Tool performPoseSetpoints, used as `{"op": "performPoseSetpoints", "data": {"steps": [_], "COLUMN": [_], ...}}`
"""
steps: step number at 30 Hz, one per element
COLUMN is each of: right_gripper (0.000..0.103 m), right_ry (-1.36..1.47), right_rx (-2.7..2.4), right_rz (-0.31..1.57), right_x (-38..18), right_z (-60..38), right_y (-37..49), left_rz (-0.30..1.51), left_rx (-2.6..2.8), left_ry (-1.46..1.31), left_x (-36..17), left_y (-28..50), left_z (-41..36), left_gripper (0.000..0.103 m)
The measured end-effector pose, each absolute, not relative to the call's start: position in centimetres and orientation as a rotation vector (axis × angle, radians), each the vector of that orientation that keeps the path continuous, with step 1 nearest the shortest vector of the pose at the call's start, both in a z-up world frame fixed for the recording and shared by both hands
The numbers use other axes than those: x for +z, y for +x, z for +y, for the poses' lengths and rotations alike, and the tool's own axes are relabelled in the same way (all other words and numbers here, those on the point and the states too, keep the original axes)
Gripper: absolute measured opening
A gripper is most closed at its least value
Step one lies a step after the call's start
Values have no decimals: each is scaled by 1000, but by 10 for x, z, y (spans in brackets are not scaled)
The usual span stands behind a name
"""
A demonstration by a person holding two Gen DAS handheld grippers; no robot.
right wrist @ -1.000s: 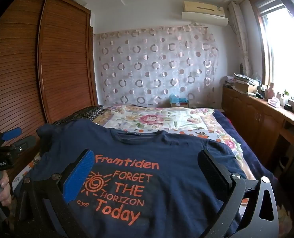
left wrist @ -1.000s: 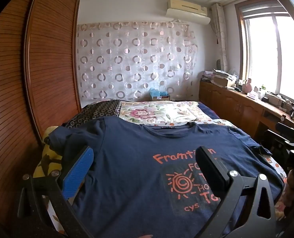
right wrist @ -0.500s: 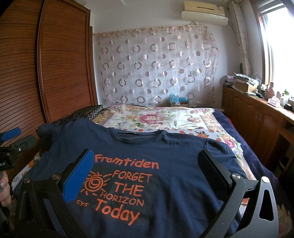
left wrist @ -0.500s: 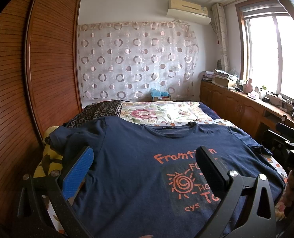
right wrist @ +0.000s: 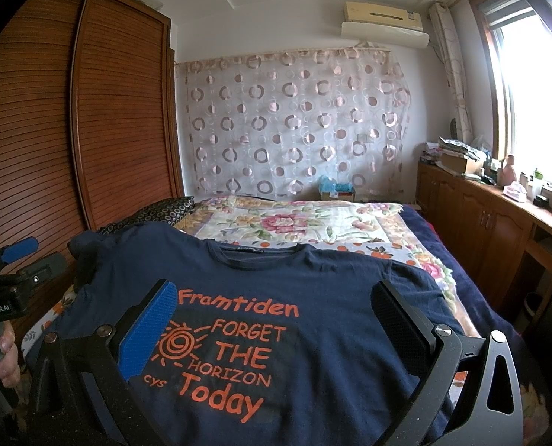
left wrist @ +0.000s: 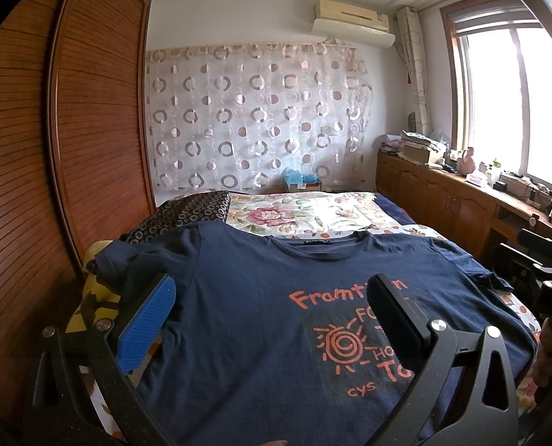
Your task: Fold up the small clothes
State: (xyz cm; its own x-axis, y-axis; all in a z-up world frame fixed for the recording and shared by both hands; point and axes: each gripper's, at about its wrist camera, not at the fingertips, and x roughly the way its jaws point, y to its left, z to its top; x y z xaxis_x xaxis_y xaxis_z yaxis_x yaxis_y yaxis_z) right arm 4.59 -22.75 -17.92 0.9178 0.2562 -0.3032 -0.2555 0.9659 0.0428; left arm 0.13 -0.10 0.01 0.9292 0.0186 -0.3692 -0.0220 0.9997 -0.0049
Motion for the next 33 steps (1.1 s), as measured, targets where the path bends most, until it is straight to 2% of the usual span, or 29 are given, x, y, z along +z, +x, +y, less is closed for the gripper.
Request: {"op": "performPoseSetpoints", "data": {"steps": [33], "right_gripper": [103], "right_ry": [-2], "right_rx": [263], "right_rz": [309], "right_x": [-179], "right_z": [-228], "right_y": [46], "left_rz": [370], "left_rx": [22], "left_ry": [-5], "left_x": [1], "left_y": [-3], "left_z": [-2], "left_gripper": [103]}}
